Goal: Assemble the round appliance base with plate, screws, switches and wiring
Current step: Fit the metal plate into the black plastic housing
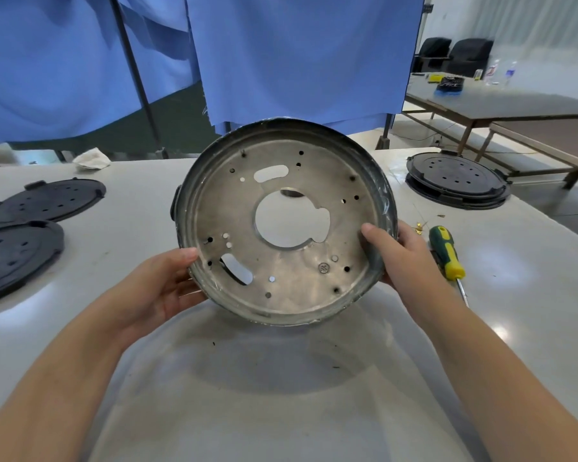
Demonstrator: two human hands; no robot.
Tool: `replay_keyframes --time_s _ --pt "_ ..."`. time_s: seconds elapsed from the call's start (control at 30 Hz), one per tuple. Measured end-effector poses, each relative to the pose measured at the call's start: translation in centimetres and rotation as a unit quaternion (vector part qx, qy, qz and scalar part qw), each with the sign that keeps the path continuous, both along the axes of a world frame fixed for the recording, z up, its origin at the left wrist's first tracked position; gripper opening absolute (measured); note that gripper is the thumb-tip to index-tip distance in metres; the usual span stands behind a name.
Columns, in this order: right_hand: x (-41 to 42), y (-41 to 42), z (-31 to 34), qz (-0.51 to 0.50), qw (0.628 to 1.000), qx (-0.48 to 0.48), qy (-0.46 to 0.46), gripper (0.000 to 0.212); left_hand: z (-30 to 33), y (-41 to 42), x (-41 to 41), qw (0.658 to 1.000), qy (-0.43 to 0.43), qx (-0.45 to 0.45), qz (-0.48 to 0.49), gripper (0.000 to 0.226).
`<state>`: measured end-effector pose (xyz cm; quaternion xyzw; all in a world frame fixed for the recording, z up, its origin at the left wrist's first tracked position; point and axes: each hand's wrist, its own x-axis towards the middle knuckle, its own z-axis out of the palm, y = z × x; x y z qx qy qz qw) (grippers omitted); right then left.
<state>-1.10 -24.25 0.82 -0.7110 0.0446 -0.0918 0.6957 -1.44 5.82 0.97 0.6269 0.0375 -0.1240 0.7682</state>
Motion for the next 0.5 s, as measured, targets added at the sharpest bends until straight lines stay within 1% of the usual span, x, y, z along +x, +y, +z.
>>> replay_keyframes --time_s 0.07,0.17,0.27,0.37,0.43,0.5 --pt "-0.08 0.09 -0.01 -0.002 1.000 -0.001 -0.005 0.012 -0.05 -0.01 0.03 1.000 0.003 0.002 0.001 0.041" --pt "-0.07 0.25 0.00 -0.014 1.000 -0.021 -0.015 0.027 -0.06 -0.11 0.07 1.000 0.008 -0.007 0.004 0.043" --pt "-0.10 0.40 0.13 -0.027 0.999 -0.040 -0.019 0.031 -0.04 -0.23 0.08 1.000 0.010 -0.010 0.005 0.043" --pt "-0.20 0.39 0.17 -0.026 0.999 -0.042 -0.018 0.042 -0.11 -0.18 0.13 1.000 0.011 -0.015 0.004 0.043" --pt "-0.26 0.34 0.17 -0.027 0.999 -0.035 -0.019 0.041 -0.24 -0.08 0.17 1.000 0.008 -0.017 0.001 0.044" --pt "-0.32 0.33 0.14 -0.030 0.999 -0.033 -0.024 0.030 -0.34 0.04 0.23 1.000 0.007 -0.017 -0.001 0.045"
